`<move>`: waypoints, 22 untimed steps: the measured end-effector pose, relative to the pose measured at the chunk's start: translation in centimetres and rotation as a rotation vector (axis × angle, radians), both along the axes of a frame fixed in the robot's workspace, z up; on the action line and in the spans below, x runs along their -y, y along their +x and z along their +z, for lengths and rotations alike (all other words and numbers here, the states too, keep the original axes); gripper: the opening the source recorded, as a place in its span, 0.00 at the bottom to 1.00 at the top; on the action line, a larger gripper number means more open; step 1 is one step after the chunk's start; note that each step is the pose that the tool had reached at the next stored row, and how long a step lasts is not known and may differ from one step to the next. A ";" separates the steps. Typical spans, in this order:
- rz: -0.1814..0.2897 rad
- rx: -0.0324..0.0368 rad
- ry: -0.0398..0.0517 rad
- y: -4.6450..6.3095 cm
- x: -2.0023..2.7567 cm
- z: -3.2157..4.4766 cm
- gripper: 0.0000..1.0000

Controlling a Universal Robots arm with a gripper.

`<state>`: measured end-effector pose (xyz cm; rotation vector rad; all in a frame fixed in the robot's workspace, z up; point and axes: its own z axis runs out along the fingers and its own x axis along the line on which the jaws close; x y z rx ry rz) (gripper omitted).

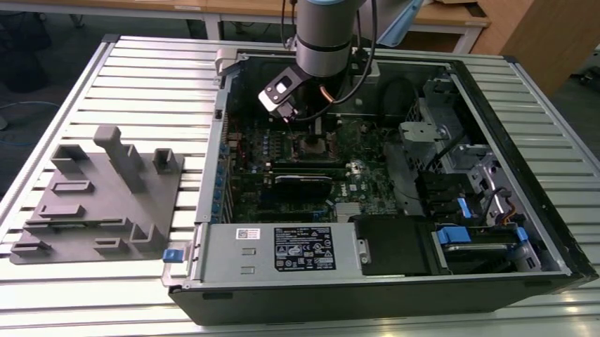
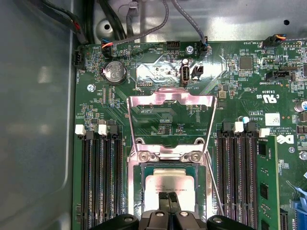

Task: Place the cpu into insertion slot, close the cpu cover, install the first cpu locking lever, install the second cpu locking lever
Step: 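Place the cpu into insertion slot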

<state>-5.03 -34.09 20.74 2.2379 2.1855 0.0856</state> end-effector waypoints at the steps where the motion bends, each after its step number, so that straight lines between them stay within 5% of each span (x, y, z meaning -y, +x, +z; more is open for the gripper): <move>1: 0.000 -0.0001 0.0000 0.0 0.00 0.00 0.11; 22: 0.000 0.0001 0.0001 0.0 0.00 -0.54 0.11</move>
